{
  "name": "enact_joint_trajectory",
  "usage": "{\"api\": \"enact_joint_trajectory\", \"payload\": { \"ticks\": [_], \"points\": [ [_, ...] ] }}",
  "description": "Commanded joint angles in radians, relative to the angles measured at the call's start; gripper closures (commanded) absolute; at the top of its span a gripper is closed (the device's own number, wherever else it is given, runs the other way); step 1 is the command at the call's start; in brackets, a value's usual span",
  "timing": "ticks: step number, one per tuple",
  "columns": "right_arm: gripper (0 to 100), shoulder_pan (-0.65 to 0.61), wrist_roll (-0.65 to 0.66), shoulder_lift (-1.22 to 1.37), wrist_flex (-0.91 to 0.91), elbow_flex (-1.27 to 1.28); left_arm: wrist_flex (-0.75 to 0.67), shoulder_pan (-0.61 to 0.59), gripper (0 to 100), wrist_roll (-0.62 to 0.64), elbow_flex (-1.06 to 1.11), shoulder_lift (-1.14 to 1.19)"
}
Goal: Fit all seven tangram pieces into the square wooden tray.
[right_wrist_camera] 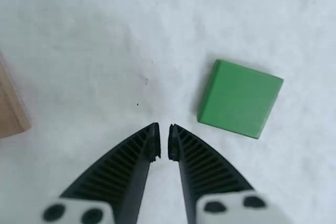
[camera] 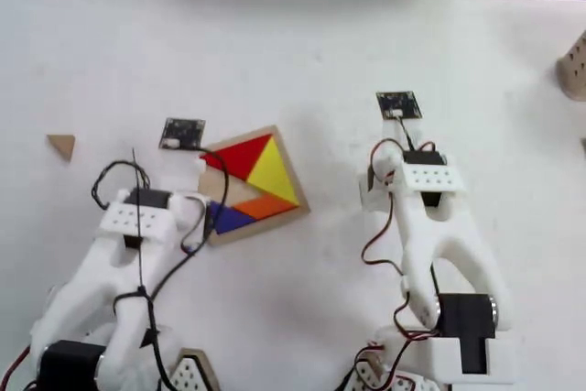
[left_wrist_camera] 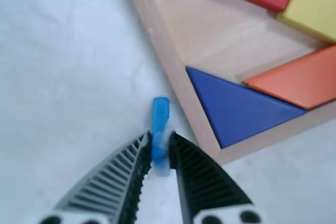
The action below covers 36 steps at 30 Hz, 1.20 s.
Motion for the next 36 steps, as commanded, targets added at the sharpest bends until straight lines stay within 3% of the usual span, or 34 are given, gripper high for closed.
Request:
{"api": "enact_joint_trajectory", "payload": {
  "ticks": [1, 8, 17, 27, 36],
  "points": [
    [96.1, -0.001, 0.018, -0.005, -0.01, -0.041, -0.021, 0.018, 98, 0.006, -0.048, -0.005],
    [96.1, -0.002, 0.018, -0.005, -0.01, -0.041, -0.014, 0.021, 98, 0.02, -0.195, 0.005],
    [96.1, -0.005, 0.018, -0.005, -0.012, -0.041, -0.012, 0.065, 98, 0.229, -0.318, 0.025],
    [96.1, -0.007, 0.018, -0.005, -0.012, -0.041, 0.12, 0.005, 98, 0.281, -0.658, 0.503],
    [96.1, -0.007, 0.018, -0.005, -0.012, -0.041, 0.109, -0.022, 95, 0.269, -0.74, 0.579]
  ]
}}
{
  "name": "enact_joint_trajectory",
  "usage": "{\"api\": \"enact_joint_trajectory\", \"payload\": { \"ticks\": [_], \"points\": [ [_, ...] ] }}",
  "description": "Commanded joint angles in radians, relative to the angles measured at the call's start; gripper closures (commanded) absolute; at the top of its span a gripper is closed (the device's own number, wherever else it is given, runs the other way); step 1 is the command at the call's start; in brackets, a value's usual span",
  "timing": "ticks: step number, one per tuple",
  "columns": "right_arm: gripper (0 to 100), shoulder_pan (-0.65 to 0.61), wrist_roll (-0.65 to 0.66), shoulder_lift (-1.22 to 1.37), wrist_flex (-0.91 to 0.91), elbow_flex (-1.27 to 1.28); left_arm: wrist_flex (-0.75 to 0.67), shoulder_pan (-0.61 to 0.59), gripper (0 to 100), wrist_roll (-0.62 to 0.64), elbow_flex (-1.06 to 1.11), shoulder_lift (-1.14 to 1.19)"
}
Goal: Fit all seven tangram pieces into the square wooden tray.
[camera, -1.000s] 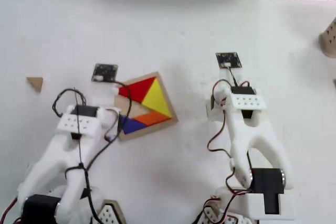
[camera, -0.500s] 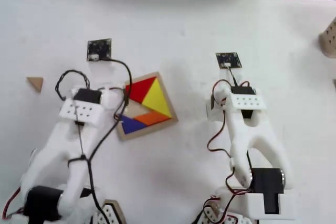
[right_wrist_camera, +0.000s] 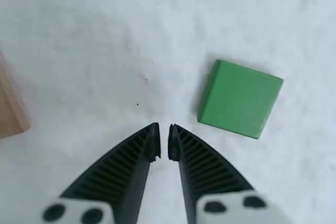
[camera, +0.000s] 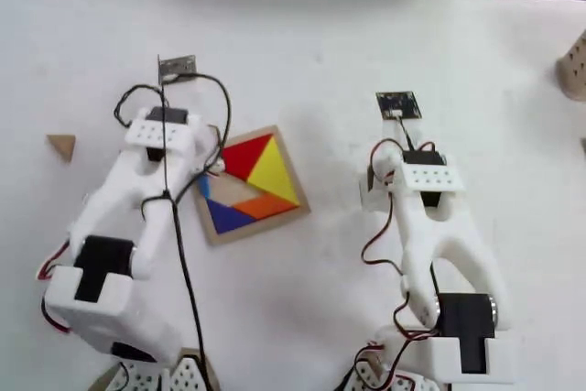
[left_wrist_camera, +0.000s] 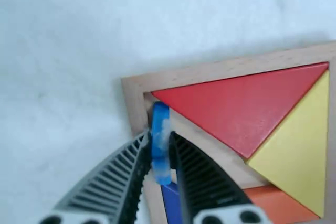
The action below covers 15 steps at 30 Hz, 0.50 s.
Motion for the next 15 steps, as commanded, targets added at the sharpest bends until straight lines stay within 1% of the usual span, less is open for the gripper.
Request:
{"api": "enact_joint_trajectory", "payload": {
  "ticks": [1, 5, 7, 15],
  "points": [
    [96.1, -0.007, 0.018, -0.005, -0.012, -0.041, -0.012, -0.013, 93, -0.005, -0.044, -0.001],
    [96.1, -0.007, 0.018, -0.005, -0.012, -0.041, -0.012, -0.015, 80, -0.002, -0.04, -0.001],
    [96.1, -0.007, 0.018, -0.005, -0.012, -0.041, -0.011, -0.015, 76, -0.002, -0.043, -0.001],
    [96.1, -0.007, 0.018, -0.005, -0.012, -0.041, 0.002, -0.022, 77, -0.003, -0.054, -0.025]
  ]
}}
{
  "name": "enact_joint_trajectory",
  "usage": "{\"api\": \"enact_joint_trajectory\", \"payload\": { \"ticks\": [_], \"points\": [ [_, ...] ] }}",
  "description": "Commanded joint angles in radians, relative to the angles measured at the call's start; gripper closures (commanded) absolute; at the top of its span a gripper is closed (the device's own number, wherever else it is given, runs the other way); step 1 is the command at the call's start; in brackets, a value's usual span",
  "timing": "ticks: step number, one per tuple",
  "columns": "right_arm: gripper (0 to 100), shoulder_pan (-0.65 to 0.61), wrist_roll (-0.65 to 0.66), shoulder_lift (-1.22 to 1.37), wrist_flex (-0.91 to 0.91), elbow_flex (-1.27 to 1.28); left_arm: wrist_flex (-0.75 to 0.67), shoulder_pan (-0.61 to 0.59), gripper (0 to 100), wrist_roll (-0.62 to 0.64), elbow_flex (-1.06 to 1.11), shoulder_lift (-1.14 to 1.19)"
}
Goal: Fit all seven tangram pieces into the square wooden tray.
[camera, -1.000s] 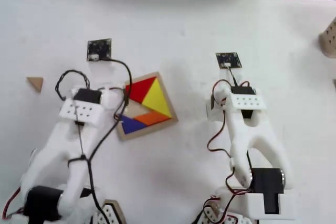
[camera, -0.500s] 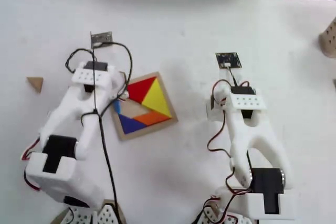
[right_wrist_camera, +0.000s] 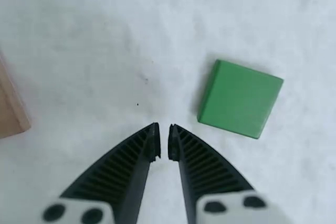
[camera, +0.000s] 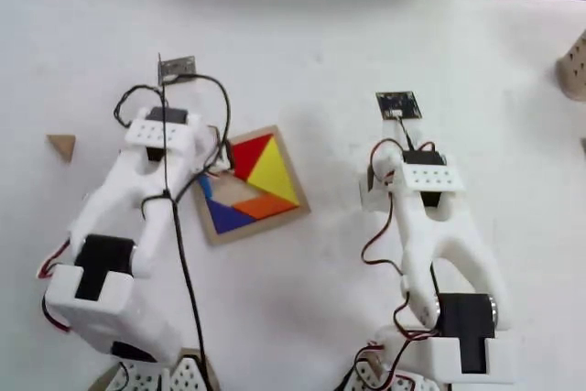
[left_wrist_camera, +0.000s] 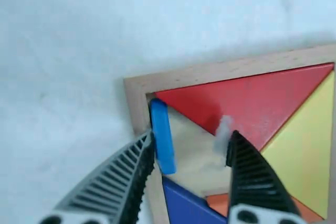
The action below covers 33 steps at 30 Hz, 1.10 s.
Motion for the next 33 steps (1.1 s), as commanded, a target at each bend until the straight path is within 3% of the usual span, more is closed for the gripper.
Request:
{"api": "enact_joint_trajectory", "payload": {
  "ticks": [1, 6, 12, 21, 30, 33],
  "points": [
    [96.1, -0.007, 0.018, -0.005, -0.012, -0.041, 0.021, -0.021, 77, -0.003, -0.057, -0.047],
    [96.1, -0.007, 0.02, -0.005, -0.012, -0.041, 0.063, -0.013, 77, 0.005, -0.018, -0.136],
    [96.1, -0.007, 0.02, -0.005, -0.012, -0.041, -0.083, 0.045, 77, 0.005, 0.081, -0.134],
    [96.1, -0.007, 0.041, -0.005, -0.008, -0.041, -0.147, 0.081, 77, 0.005, 0.091, -0.136],
    [96.1, -0.007, 0.051, -0.005, -0.01, -0.041, -0.106, 0.087, 77, 0.005, 0.063, -0.147],
    [96.1, -0.007, 0.052, -0.005, -0.01, -0.041, -0.098, 0.139, 77, 0.002, 0.054, -0.137]
  ]
}}
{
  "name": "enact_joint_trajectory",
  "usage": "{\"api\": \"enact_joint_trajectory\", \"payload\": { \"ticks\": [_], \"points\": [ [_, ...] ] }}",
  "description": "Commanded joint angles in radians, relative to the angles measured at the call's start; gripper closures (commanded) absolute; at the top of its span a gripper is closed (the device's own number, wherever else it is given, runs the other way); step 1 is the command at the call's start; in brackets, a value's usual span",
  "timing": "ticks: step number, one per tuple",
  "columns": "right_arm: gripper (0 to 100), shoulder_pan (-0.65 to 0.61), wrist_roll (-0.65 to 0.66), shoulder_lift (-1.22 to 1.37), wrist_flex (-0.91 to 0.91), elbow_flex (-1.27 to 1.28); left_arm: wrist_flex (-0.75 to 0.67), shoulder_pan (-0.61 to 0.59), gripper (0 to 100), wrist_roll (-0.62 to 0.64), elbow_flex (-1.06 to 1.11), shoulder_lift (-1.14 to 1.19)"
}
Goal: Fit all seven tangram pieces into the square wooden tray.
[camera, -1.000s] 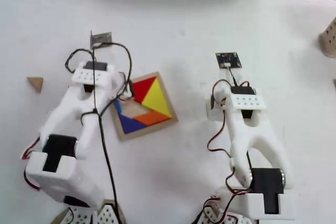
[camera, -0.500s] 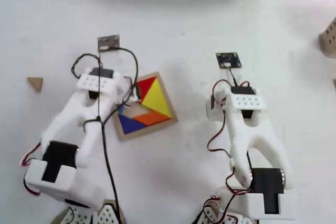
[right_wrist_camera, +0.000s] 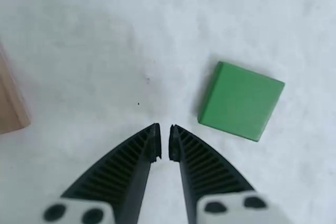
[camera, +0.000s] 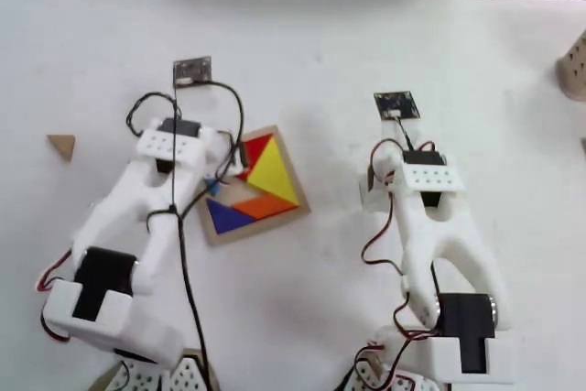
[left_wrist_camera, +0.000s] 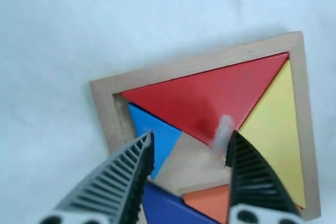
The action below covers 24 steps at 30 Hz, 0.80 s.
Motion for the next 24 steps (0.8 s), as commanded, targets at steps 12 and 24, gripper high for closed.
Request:
{"api": "enact_joint_trajectory", "payload": {
  "ticks": [12, 24],
  "points": [
    [96.1, -0.007, 0.021, -0.005, -0.01, -0.041, 0.063, 0.071, 98, -0.021, -0.126, 0.125],
    [96.1, -0.007, 0.021, -0.005, -0.008, -0.041, 0.141, -0.036, 98, -0.025, -0.132, 0.127]
  ]
}}
